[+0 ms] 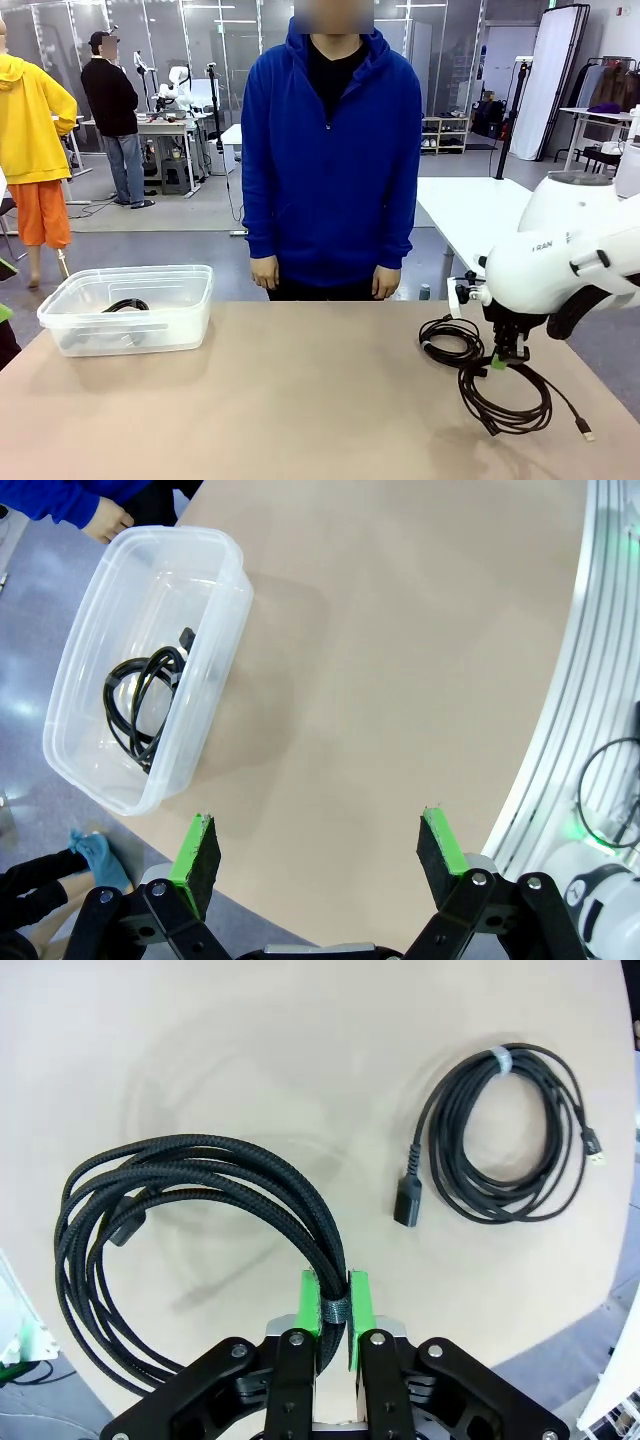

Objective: Organize and store the cables.
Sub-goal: Place the USB Extension Cable into the Organizing box.

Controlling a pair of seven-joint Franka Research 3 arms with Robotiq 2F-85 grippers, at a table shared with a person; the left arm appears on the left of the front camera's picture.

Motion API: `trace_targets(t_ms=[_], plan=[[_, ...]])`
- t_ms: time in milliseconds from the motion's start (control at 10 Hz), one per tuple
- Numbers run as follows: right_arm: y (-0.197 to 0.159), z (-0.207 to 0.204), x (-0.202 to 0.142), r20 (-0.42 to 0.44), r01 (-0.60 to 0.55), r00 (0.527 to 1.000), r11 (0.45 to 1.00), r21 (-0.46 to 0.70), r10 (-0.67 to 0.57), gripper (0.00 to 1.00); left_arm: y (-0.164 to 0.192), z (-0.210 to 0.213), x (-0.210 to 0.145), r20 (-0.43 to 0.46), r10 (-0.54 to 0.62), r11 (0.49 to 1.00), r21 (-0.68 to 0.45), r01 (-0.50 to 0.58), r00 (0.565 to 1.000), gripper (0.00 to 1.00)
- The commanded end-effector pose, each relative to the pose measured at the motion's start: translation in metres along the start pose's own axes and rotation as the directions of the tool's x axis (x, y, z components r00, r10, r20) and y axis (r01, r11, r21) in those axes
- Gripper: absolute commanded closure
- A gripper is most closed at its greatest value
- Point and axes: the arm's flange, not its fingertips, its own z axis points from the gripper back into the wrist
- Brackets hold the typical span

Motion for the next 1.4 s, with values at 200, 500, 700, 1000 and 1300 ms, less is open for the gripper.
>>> trace_targets(t_ms=[200, 500, 700, 1000, 1300], plan=[[0.009, 0.017, 0.024, -0.037, 0.002, 0.999, 0.999, -0.043, -0.004, 1.0, 0.0, 0.001, 0.0, 0.002, 0.0, 1.0, 0.001, 0.0, 1.0, 0.0], [0.012, 0.035, 0.061, -0.054, -0.053, 0.997, 0.996, -0.065, 0.05, 1.0, 0.0, 0.001, 0.0, 0.002, 0.0, 1.0, 0.001, 0.0, 1.0, 0.0], [0.009, 0.046, 0.108, -0.013, -0.106, 0.994, 0.993, -0.051, 0.106, 1.0, 0.0, 0.001, 0.0, 0.002, 0.0, 1.0, 0.001, 0.0, 1.0, 0.0], [0.015, 0.045, 0.188, -0.025, -0.166, 0.986, 0.983, -0.078, 0.165, 1.0, 0.0, 0.001, 0.0, 0.002, 0.0, 1.0, 0.001, 0.0, 1.0, 0.0], [0.009, 0.026, 0.262, -0.013, -0.195, 0.981, 0.979, -0.052, 0.194, 1.0, 0.0, 0.001, 0.0, 0.002, 0.0, 1.0, 0.001, 0.0, 1.0, 0.0]])
